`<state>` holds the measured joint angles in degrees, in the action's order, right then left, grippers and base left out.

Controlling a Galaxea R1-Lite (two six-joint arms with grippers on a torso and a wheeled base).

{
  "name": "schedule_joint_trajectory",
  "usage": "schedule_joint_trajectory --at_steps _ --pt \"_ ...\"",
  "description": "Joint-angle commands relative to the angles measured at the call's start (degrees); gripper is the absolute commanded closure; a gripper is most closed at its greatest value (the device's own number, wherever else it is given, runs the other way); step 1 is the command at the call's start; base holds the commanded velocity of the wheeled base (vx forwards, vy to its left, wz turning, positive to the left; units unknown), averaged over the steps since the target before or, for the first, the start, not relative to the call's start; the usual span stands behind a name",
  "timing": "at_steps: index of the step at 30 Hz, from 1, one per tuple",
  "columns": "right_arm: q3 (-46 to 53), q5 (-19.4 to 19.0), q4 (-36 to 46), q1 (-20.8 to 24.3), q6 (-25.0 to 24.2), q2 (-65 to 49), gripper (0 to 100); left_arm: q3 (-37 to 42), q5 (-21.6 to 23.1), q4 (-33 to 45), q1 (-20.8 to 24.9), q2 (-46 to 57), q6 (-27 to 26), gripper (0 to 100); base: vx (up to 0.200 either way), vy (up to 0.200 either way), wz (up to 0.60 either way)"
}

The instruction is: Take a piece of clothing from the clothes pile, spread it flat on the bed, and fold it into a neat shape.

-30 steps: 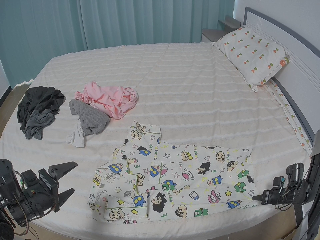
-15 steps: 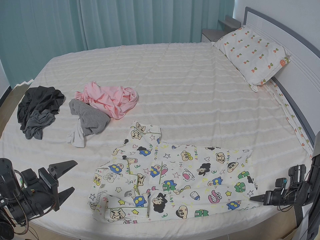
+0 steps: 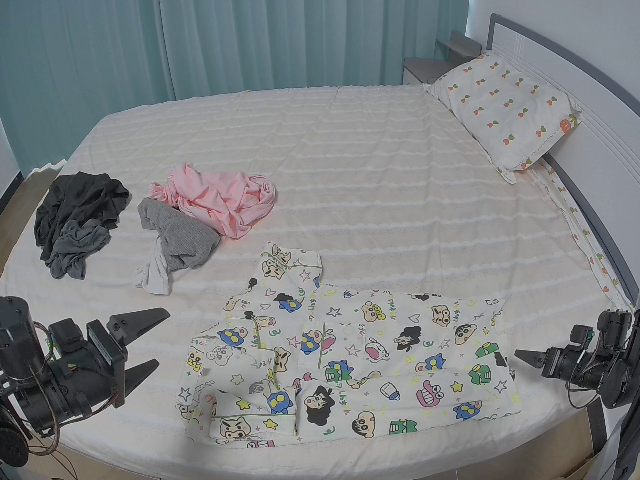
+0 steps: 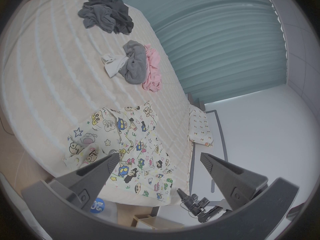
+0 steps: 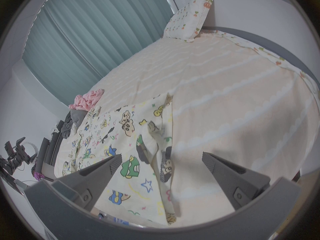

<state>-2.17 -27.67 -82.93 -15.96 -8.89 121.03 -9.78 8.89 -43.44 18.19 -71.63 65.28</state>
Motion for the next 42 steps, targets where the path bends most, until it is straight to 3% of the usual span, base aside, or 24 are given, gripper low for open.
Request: schedule_joint_trajectory --at_steps 1,14,21,22,24,30,33,36,42 --pt "-2.93 -0.1 -0.65 0.05 -0.25 -0.35 0 -4.99 0.69 -0.16 0.09 -9.23 -1.3 0 0.2 0.0 0.0" --pt "-3.19 -0.19 -0.74 0.14 -3.51 -0.18 0 -10.09 0.78 0.1 0.71 -17.23 -6.31 0 0.169 0.0 0.0" --pt "-2.4 -1.86 -0.74 1.19 -3.59 -0.09 0 -14.74 1.22 0.72 -1.23 -29.09 -22.21 0 0.0 0.0 0.0" --pt "-2.4 -1.86 -0.74 1.19 -3.59 -0.09 0 -14.74 1.22 0.72 -1.23 -29.09 -22.21 0 0.0 0.0 0.0" --pt "-2.31 -1.86 -0.74 1.37 -3.51 -0.18 0 -20.19 4.12 1.42 -3.07 -36.12 -29.16 0 0.0 0.0 0.0" --pt "-1.87 -1.95 -0.83 1.28 -3.51 -0.27 0 -32.76 14.23 8.1 -6.15 -45.44 -38.12 0 0.0 0.0 0.0" --pt "-1.7 -2.74 -0.83 1.28 -3.51 -0.27 0 -38.91 14.58 12.41 -6.85 -50.27 -43.13 0 0.0 0.0 0.0" --pt "-1.43 -3.0 -0.83 1.28 -3.51 -0.27 0 -44.63 14.14 16.89 -7.38 -53.52 -46.38 0 0.0 0.0 0.0" --pt "-1.43 -3.0 -0.92 1.28 -3.42 -0.27 0 -49.73 14.4 17.86 -7.2 -57.3 -46.74 0 0.0 0.0 0.0"
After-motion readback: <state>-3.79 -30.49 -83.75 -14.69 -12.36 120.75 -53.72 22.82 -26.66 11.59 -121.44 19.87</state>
